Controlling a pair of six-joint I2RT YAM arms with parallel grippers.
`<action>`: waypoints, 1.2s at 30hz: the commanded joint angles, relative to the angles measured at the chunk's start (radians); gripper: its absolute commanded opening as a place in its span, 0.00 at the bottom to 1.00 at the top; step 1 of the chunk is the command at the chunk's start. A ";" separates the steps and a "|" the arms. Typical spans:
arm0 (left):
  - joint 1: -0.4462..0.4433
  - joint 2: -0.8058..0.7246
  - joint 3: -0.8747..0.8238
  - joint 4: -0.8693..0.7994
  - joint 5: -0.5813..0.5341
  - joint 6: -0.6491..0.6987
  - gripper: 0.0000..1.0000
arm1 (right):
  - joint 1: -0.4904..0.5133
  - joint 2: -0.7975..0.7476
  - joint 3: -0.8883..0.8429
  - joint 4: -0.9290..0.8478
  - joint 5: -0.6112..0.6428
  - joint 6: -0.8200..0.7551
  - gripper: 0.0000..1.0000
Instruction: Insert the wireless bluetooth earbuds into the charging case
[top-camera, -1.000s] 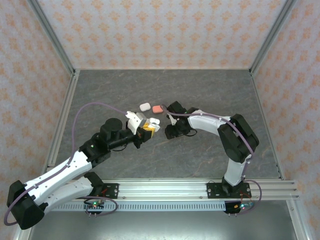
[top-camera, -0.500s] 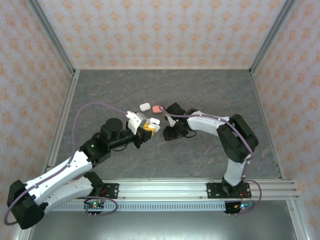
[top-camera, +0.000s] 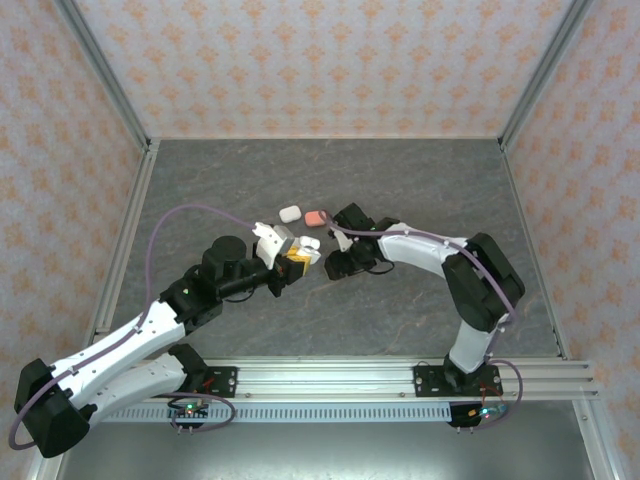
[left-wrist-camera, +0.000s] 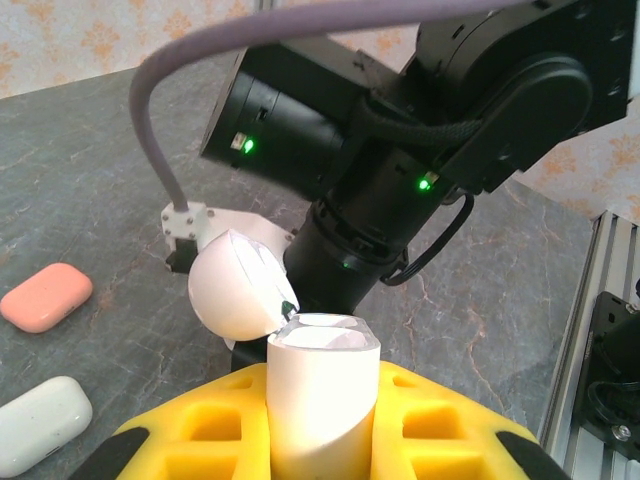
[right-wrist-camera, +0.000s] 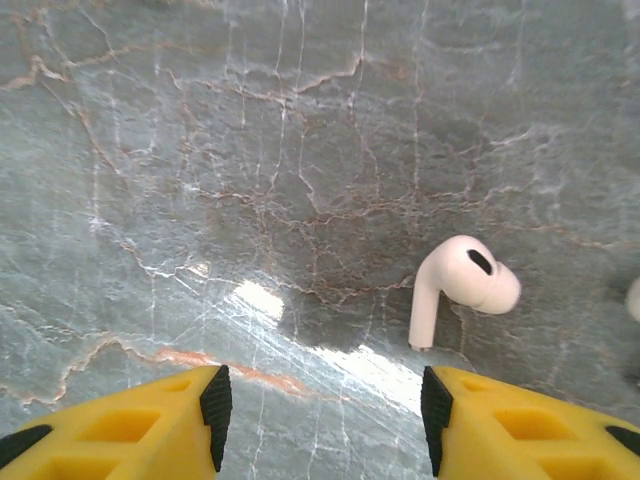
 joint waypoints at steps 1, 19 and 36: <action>-0.004 -0.032 0.010 0.041 -0.001 0.025 0.00 | -0.021 -0.037 0.016 -0.058 0.071 -0.051 0.54; -0.004 -0.078 -0.004 0.018 -0.019 0.022 0.00 | -0.029 0.182 0.189 -0.034 0.042 -0.147 0.49; -0.004 -0.072 -0.006 0.019 -0.027 0.015 0.00 | -0.029 0.120 0.104 -0.083 0.073 -0.158 0.42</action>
